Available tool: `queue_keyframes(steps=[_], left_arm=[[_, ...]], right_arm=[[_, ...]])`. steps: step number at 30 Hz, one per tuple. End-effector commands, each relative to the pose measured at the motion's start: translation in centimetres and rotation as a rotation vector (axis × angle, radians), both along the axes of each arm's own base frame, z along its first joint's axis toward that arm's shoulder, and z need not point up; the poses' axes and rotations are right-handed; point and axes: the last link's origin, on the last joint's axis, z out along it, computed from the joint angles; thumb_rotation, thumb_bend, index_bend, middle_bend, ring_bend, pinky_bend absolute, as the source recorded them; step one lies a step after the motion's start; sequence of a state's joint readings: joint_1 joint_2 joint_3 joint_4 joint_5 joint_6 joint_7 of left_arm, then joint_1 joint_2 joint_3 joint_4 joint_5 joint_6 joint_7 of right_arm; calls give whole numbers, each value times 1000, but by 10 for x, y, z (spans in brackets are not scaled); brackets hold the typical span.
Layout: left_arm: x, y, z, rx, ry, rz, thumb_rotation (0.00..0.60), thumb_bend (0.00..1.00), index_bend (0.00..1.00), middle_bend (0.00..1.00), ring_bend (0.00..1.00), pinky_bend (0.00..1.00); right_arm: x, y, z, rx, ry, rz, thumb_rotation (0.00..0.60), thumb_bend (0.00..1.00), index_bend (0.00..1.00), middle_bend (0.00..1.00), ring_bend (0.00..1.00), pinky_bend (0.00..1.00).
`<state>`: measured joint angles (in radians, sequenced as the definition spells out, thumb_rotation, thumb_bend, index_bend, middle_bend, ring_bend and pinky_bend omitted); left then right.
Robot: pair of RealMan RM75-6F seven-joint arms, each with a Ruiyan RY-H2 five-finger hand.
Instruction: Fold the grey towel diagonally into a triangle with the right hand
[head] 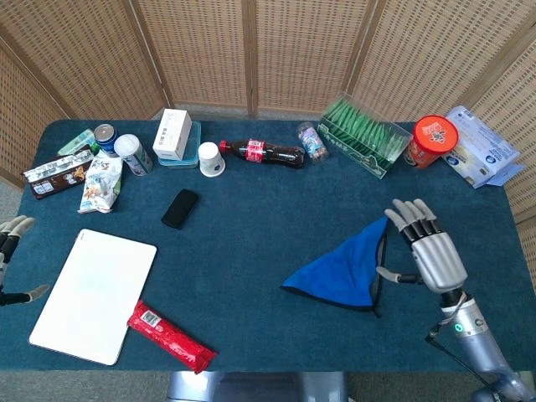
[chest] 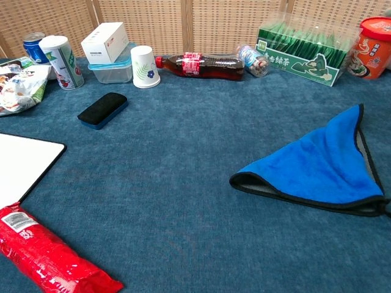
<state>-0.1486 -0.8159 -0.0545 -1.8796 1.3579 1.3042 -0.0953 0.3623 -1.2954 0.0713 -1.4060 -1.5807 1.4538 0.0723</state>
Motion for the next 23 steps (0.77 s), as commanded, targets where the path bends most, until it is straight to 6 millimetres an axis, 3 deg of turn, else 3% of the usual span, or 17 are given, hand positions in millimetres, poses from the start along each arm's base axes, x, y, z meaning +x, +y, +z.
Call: queue_keyframes(steps=[1, 7, 17, 23], left_arm=[[0, 0, 0, -6, -7, -6, 600, 141, 0, 0, 0, 0], [-2, 1, 0, -7, -22, -9, 600, 141, 0, 0, 0, 0], [-2, 0, -7, -35, -17, -25, 600, 141, 0, 0, 0, 0], [1, -5, -5, -21, -22, -45, 600, 141, 0, 0, 0, 0]], right_arm=[[-16, 5, 15, -110, -64, -115, 520, 0, 86, 0, 0, 9], [-33, 22, 29, -187, -116, -213, 600, 0, 85, 0, 0, 2], [-58, 56, 43, -259, -141, -285, 600, 0, 86, 0, 0, 0], [-60, 64, 46, -272, -167, -289, 600, 0, 87, 0, 0, 0]])
